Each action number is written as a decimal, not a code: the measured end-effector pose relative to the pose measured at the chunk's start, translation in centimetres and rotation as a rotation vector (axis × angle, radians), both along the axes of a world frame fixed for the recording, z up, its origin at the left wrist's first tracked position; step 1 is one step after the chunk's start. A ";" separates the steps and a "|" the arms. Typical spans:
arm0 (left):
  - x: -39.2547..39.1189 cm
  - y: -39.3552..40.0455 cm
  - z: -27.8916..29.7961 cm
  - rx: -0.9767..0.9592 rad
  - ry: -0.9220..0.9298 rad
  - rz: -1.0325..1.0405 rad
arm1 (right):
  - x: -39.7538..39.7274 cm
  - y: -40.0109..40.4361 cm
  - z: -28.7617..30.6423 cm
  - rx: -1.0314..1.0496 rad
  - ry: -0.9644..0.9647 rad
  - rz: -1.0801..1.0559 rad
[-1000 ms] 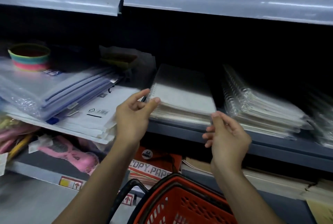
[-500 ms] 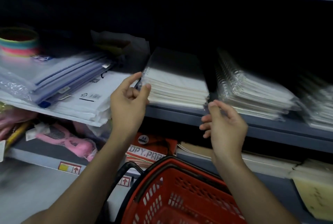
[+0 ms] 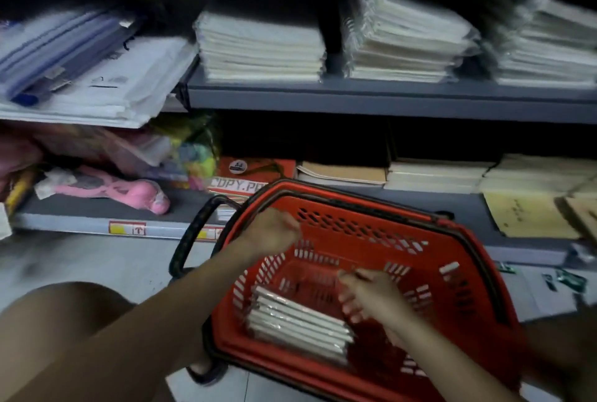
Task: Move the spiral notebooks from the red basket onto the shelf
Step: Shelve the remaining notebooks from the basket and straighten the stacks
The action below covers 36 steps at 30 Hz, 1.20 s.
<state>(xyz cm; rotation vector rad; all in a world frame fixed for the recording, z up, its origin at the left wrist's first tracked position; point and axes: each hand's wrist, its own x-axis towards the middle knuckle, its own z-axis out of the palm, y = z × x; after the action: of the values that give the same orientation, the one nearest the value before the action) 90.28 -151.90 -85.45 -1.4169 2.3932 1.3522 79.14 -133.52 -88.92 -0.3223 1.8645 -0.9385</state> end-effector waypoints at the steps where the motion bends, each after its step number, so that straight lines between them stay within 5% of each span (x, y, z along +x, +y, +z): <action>1: 0.3 0.6 -1.7 -0.018 -0.157 -0.128 | 0.4 0.7 -1.5 0.069 0.010 0.022; 4: 1.0 2.7 -5.3 -0.009 -0.478 -0.344 | 1.1 1.6 -4.8 0.191 0.085 -0.049; 9: 1.2 4.2 -7.0 -0.064 -0.656 -0.277 | 2.6 1.7 -7.1 0.221 -0.103 -0.135; 13: 2.0 3.6 -7.2 -0.086 -0.708 -0.285 | 3.1 1.5 -10.8 0.227 -0.133 -0.140; 19: 2.0 4.0 -6.9 -0.059 -0.651 -0.229 | 3.8 1.8 -7.5 0.239 -0.149 -0.237; 26: 3.3 4.6 -6.2 0.009 -0.447 -0.051 | 3.7 4.2 -3.6 0.236 -0.264 -0.348; 32: 5.1 7.3 -1.5 0.495 0.091 0.399 | 2.2 6.2 0.3 -0.006 -0.398 -0.591; 36: 6.1 8.0 2.6 0.687 0.290 0.419 | 1.1 6.7 3.9 -0.206 -0.415 -0.554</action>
<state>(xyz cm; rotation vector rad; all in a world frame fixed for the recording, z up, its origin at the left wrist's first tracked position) 96.39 -143.87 -82.87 -1.6078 1.4937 2.3107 80.26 -126.85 -84.99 0.2737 1.4905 -1.4513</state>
